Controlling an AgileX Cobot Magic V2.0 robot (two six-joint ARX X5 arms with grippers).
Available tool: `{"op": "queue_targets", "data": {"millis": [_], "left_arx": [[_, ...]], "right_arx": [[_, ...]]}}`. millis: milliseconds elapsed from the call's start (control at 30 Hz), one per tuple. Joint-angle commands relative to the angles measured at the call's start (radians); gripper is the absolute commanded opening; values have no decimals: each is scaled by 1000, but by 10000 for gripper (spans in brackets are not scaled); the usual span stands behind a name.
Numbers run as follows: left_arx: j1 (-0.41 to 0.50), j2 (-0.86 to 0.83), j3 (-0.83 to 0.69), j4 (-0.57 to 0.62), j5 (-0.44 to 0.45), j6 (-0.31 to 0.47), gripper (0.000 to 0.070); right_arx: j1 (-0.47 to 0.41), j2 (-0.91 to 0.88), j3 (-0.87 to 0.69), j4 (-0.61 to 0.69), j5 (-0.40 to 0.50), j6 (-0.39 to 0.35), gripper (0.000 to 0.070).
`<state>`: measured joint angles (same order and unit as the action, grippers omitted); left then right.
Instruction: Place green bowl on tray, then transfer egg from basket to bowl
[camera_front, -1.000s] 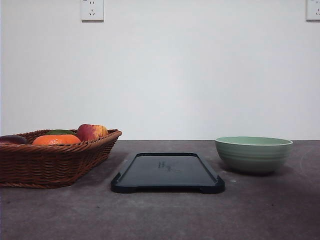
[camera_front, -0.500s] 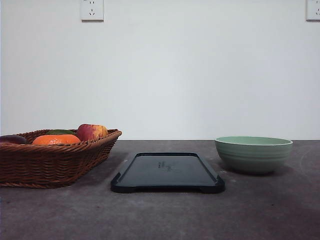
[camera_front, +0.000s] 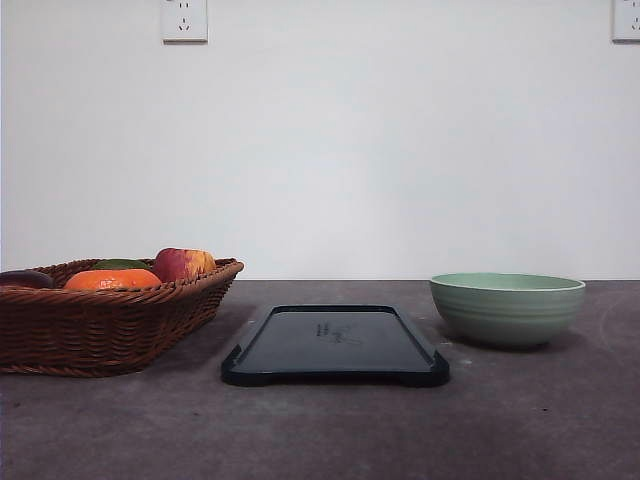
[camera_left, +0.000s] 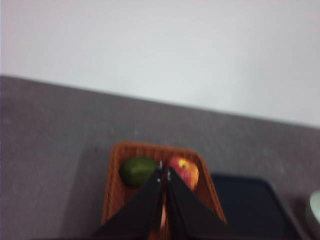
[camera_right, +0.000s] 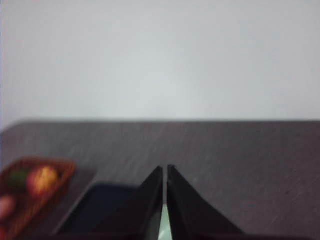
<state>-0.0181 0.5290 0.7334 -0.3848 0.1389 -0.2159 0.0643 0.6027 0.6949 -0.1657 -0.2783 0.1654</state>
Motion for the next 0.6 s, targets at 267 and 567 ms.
{"op": "queue_targets", "data": {"millis": [267,567], "left_arx": [[-2,282,253,-271,237,280,0],[-26,385,348,-376,267,542,124]], "right_arx": [[37,240,190,-246,-118,-281,6],[113,272,211,-330,-107,-501,38]]}}
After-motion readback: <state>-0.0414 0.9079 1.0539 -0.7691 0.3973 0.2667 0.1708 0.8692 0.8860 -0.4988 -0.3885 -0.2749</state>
